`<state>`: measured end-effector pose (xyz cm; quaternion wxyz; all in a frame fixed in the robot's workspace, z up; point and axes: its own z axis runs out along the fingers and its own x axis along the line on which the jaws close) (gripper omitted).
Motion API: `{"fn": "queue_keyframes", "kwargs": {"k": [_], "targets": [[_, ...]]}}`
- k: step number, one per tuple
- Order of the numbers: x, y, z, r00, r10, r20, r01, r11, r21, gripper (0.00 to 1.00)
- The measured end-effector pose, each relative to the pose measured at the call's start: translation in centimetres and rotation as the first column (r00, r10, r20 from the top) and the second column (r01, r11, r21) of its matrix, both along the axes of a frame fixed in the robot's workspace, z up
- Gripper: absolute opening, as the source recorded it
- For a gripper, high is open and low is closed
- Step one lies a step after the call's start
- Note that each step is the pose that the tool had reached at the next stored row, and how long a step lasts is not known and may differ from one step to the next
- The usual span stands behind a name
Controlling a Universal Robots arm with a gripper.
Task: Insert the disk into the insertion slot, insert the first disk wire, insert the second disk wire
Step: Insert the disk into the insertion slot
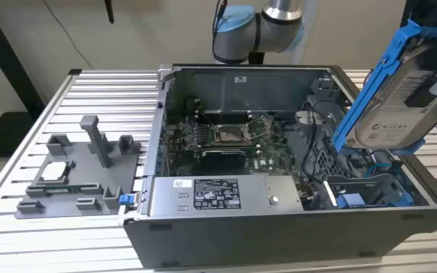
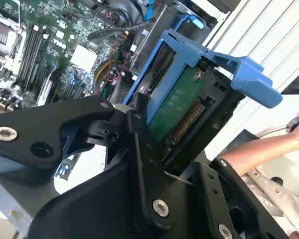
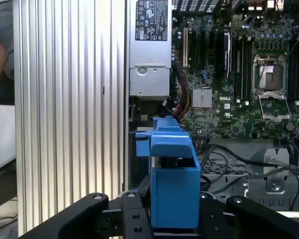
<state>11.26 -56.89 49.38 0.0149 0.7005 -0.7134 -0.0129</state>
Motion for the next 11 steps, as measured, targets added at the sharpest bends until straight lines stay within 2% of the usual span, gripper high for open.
{"fn": "queue_keyframes", "kwargs": {"k": [11], "targets": [[0.0, 0.0, 0.0, 1.0, 0.0, 0.0005, 0.0, 1.0, -0.0001, 0.0]]}}
